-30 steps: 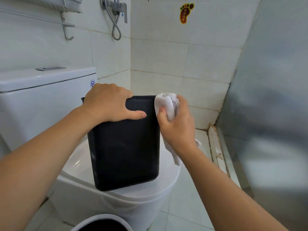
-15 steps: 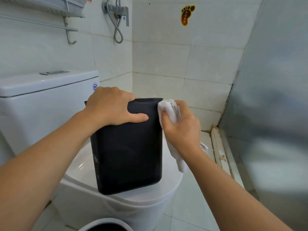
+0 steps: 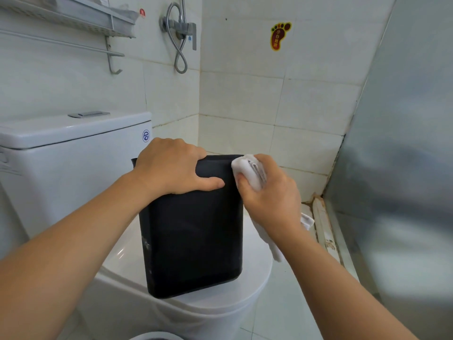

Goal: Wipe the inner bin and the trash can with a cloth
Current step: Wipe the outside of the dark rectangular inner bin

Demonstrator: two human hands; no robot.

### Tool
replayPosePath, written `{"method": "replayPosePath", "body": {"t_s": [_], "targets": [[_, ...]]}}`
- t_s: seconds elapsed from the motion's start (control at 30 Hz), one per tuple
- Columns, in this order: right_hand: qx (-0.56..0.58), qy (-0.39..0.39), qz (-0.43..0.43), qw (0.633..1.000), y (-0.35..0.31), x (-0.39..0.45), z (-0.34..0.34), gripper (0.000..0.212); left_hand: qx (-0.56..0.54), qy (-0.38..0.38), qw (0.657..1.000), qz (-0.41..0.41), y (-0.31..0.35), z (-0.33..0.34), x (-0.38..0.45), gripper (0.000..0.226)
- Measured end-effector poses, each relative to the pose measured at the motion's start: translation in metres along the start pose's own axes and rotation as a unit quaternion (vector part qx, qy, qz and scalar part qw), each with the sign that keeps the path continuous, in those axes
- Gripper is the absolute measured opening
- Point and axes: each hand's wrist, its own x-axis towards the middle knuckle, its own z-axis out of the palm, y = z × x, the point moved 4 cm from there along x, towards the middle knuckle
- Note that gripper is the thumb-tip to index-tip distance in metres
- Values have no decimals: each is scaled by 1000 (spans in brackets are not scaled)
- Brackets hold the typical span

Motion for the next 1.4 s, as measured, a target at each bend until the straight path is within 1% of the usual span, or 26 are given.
{"method": "replayPosePath", "body": {"t_s": [0.03, 0.07, 0.17, 0.23, 0.33, 0.43, 0.5, 0.57, 0.6, 0.67, 0.73, 0.77, 0.8, 0.93, 0.97, 1.1, 1.13, 1.2, 1.27, 1.4], "targets": [[-4, 5, 10, 1000, 0, 2, 0, 28, 2, -1, 1000, 1, 1, 0, 0, 68], [-14, 5, -3, 1000, -3, 1, 1, 29, 5, -2, 1000, -1, 1, 1, 1, 68], [-39, -17, -107, 993, -28, -9, 8, 29, 8, 0, 1000, -9, -1, 1, 0, 64], [-47, -20, -133, 990, -38, -8, 11, 27, 13, 5, 1000, -6, -2, 2, 1, 59], [-49, -16, -137, 989, -41, -2, 11, 26, 16, 11, 1000, -4, -3, 3, 1, 57], [-41, -26, -132, 990, -35, -2, 8, 26, 14, 16, 1000, -3, -3, 2, -1, 62], [-39, -22, -90, 995, -22, 5, 1, 28, 20, 14, 1000, 1, -2, 1, -2, 67], [-40, -14, -40, 998, -5, 11, -8, 30, 23, 9, 1000, 9, 0, 1, -2, 68], [-37, -9, -29, 999, -1, 12, -10, 29, 25, 10, 1000, 11, 0, 2, -1, 68], [-36, -6, -52, 998, -5, 7, -9, 26, 24, 10, 1000, 12, 0, 2, 0, 68], [-32, -28, -106, 993, -18, -2, 0, 28, 13, 15, 1000, 8, -1, 2, -1, 68], [-30, -39, -118, 992, -22, -5, 4, 29, 8, 19, 1000, 8, -1, 2, -2, 68], [-30, -38, -112, 993, -21, -3, 4, 28, 7, 22, 1000, 8, -1, 1, -2, 68], [-19, -2, -20, 1000, 5, 9, -8, 24, 19, 16, 1000, 16, 0, 3, -1, 67], [-12, -2, -18, 1000, 6, 6, -8, 23, 20, 15, 1000, 17, 0, 3, -1, 67], [-11, -20, -73, 997, -5, -20, 9, 23, 26, 28, 999, 10, -2, 2, -1, 71], [-12, -22, -63, 998, -3, -22, 12, 22, 23, 29, 999, 9, -3, 2, -1, 71], [-8, -25, -18, 1000, 7, -20, 14, 18, 15, 20, 1000, 8, -2, 2, 0, 69], [6, -47, 28, 998, 17, -22, 14, 16, 3, 5, 1000, 3, -4, 1, 0, 66], [51, -123, 91, 987, 39, -33, 11, 22, -20, -38, 999, 0, -8, 1, 4, 66]]}}
